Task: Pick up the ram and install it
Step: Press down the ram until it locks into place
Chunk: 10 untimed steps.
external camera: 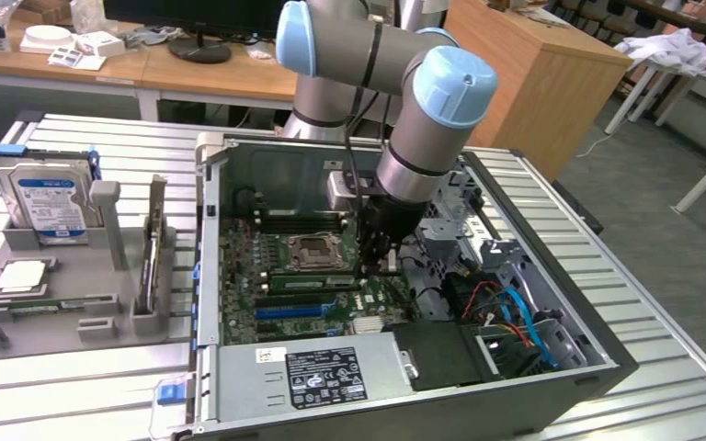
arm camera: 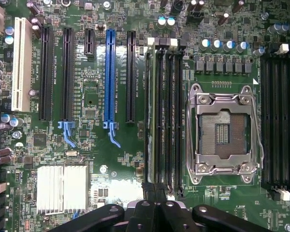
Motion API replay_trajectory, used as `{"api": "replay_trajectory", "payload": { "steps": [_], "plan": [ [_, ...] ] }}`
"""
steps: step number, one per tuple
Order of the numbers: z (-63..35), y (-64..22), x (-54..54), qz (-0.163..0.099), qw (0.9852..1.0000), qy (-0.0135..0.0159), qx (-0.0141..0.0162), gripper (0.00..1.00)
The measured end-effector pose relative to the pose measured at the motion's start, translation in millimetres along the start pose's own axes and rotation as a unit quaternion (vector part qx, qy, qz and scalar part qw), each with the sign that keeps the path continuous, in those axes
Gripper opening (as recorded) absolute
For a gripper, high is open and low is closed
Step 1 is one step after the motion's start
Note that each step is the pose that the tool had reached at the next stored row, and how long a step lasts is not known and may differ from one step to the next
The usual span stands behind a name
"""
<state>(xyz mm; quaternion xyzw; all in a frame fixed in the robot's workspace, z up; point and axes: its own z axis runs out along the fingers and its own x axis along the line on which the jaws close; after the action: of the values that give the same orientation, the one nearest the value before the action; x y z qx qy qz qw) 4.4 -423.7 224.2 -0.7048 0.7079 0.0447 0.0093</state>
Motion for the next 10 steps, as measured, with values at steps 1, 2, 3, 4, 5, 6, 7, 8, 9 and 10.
{"api": "replay_trajectory", "payload": {
  "steps": [1, 2, 3, 4, 5, 6, 7, 8, 9, 10],
  "plan": [
    [-1.6, 0.1, -0.1, 0.000, 1.0000, 0.0002, -0.0001, 0.11],
    [-3.6, 0.2, -0.2, 0.000, 1.0000, 0.0001, 0.0000, 0.11],
    [-5.9, 0.3, -0.4, 0.000, 1.0000, 0.0002, 0.0000, 0.11],
    [-8.3, 0.4, -0.6, 0.000, 1.0000, 0.0003, 0.0000, 0.11],
    [-10.7, 0.5, -0.8, 0.000, 1.0000, 0.0004, 0.0000, 0.11],
    [-13.1, 0.7, -0.9, 0.000, 1.0000, 0.0004, -0.0001, 0.11],
    [-15.9, 0.8, -1.2, 0.000, 1.0000, 0.0004, 0.0000, 0.11],
    [-18.6, 0.9, -1.4, 0.000, 1.0000, 0.0005, 0.0000, 0.11],
    [-21.5, 1.1, -1.6, 0.000, 1.0000, 0.0006, 0.0000, 0.11],
    [-24.2, 1.2, -1.8, 0.000, 1.0000, 0.0007, 0.0000, 0.11]
  ]
}}
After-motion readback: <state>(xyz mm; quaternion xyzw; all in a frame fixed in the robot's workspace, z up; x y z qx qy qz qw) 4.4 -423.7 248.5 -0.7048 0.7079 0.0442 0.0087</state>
